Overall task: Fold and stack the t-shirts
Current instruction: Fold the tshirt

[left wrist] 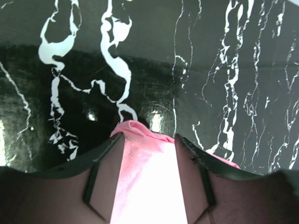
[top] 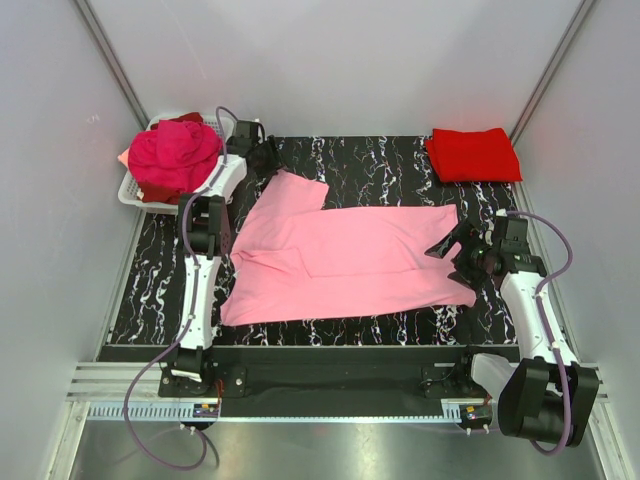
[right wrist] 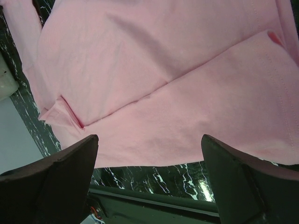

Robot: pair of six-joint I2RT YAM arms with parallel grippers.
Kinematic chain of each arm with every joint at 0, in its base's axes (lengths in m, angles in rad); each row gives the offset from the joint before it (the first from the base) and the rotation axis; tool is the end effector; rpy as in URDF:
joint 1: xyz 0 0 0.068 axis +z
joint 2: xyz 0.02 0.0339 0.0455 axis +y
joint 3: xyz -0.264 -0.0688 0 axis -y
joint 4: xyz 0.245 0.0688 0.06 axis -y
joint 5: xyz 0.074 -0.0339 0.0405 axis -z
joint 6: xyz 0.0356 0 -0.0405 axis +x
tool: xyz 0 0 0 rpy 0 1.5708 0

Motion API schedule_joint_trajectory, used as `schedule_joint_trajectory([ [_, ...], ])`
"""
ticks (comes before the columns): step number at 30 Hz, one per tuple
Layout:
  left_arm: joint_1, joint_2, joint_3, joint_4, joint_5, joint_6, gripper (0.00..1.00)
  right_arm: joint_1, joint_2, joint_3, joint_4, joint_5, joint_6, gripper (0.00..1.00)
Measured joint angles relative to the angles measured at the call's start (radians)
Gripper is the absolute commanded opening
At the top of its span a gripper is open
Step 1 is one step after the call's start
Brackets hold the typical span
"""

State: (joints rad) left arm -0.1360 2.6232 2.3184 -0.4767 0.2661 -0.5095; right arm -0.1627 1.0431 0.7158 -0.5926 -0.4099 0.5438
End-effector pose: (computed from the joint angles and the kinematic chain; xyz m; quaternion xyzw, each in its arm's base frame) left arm 0.5713 -0.0876 0.1517 -0.1198 0.9085 -0.2370 0.3226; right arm 0.2026 -0.0189 0.2348 0.2599 0.8929 0.2486 0.2709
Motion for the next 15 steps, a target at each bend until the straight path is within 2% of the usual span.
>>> schedule_joint_trajectory([
  [6,0.0,-0.006,-0.031,0.031,0.0,-0.01,0.27,0.0,0.001,0.0,-0.003,0.0,-0.002,0.99],
  [7,0.0,-0.006,-0.031,0.03,0.0,-0.009,0.19,0.0,0.001,0.0,-0.003,0.0,-0.002,1.0],
  [9,-0.001,-0.006,-0.031,0.021,0.0,-0.009,0.1,0.0,0.003,0.0,-0.002,0.0,-0.002,0.99],
  [10,-0.001,-0.005,-0.031,0.017,0.0,-0.01,0.02,0.0,0.005,0.0,-0.002,0.0,-0.002,1.0],
  [15,-0.002,-0.004,-0.031,0.015,0.005,-0.007,0.0,0.0,0.011,0.0,-0.002,-0.001,-0.002,0.99],
])
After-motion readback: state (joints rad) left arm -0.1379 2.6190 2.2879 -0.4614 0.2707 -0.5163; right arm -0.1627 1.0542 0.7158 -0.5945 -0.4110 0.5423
